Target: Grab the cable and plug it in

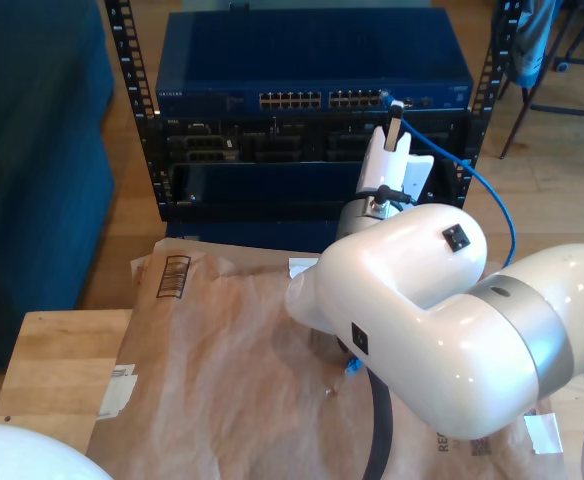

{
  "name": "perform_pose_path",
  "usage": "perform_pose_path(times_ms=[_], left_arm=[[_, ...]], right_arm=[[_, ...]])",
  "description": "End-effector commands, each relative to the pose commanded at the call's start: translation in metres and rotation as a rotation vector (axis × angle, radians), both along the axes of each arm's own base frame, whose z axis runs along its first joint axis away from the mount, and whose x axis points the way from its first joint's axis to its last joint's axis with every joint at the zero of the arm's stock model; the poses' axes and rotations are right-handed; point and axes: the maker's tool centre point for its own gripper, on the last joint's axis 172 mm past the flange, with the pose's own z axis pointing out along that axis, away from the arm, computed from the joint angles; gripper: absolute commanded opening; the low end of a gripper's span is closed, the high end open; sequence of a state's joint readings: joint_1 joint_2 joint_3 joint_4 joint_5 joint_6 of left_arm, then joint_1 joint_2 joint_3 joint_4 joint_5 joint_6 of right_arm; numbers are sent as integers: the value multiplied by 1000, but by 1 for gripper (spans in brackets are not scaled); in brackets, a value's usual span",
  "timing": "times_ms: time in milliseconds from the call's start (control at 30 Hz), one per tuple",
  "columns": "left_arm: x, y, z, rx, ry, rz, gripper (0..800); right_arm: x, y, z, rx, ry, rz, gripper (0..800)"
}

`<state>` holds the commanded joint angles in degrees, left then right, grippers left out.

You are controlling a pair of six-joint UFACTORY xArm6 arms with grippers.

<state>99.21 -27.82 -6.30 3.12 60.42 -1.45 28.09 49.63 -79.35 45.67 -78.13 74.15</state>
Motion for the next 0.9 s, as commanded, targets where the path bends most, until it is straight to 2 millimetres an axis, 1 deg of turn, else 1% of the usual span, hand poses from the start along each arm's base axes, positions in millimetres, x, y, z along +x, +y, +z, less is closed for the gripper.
perform_pose_path(times_ms=[267,600,900], left_arm=[[0,0,0,0,0,0,799],[0,0,0,0,0,0,800],[0,0,0,0,0,0,799]], right_arm=[[2,-2,6,8,-14,-6,0],[3,-4,5,6,-11,-9,0],[3,0,9,10,-15,-2,0]])
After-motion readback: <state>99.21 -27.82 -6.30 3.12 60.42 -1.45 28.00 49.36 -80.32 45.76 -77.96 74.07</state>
